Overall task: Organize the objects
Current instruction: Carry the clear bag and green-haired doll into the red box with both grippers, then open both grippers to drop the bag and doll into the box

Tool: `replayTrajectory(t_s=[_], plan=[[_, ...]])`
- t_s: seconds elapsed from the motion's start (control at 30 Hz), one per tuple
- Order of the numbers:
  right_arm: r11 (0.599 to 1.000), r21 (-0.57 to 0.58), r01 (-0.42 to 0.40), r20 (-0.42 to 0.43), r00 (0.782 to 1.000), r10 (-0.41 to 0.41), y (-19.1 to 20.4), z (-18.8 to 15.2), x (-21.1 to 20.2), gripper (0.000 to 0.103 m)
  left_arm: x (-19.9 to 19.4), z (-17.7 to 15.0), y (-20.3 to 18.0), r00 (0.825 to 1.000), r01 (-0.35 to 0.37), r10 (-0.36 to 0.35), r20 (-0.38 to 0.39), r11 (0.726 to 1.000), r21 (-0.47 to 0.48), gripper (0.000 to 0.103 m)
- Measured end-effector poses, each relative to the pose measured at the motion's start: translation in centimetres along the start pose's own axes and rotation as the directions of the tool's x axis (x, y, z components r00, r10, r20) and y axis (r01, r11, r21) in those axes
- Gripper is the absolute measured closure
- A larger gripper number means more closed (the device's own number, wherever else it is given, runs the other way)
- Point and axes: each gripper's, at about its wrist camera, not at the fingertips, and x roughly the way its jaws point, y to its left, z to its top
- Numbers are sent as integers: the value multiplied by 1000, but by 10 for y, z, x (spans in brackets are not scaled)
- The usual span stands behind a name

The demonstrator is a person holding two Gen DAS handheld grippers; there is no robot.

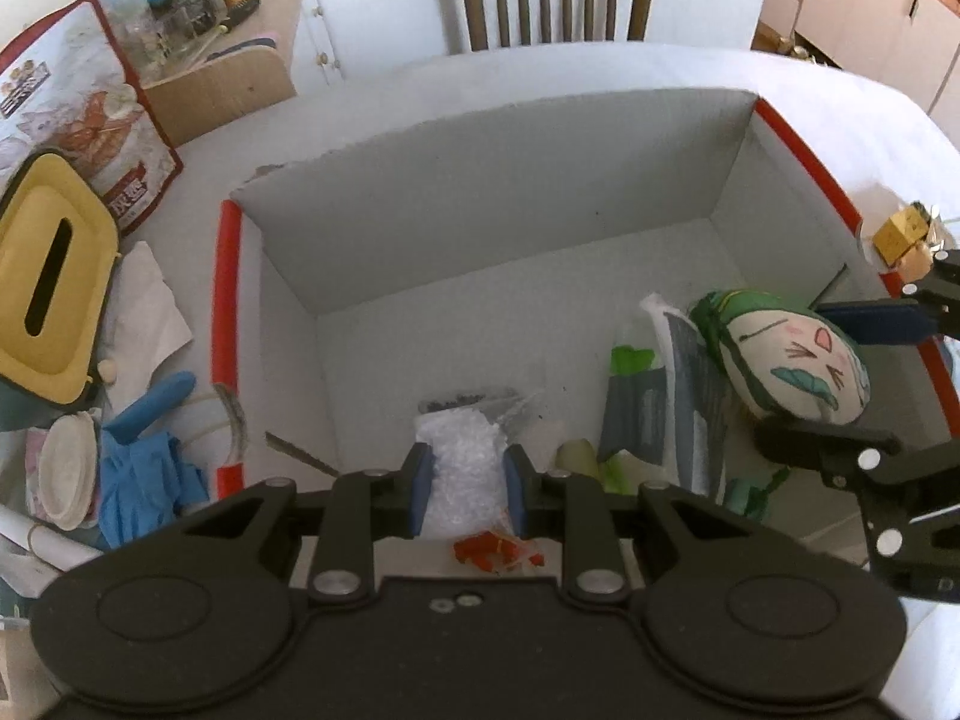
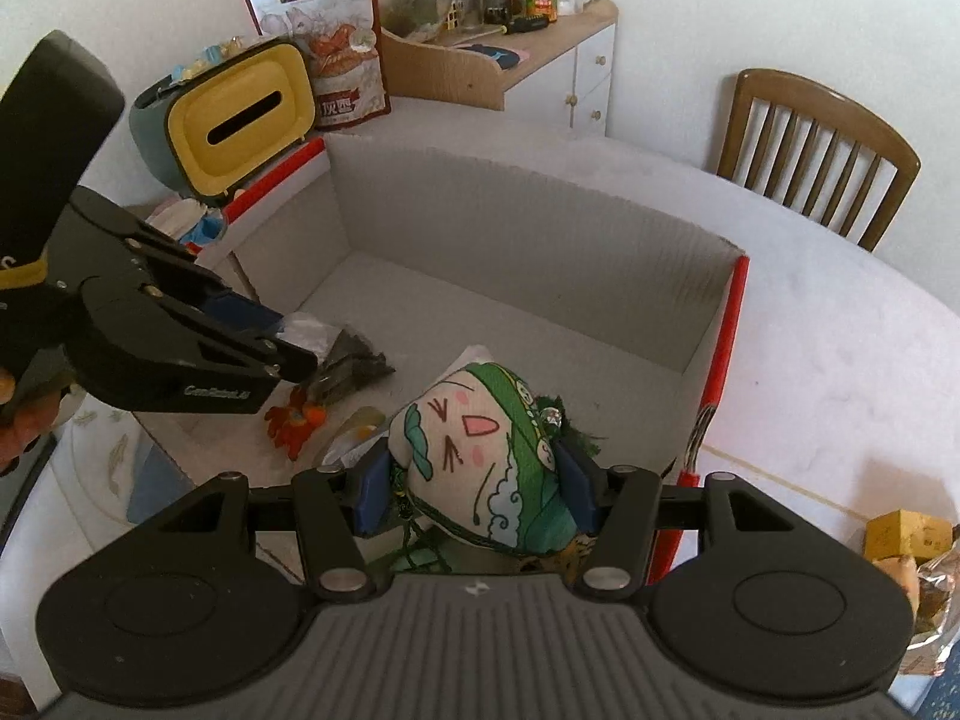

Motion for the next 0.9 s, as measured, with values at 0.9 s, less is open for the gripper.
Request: replayTrajectory(t_s=[0.9], plan=[[997, 56, -44, 85, 996, 39, -10, -10, -56, 34, -9, -12, 0, 999, 20, -22, -32, 997, -75, 64]])
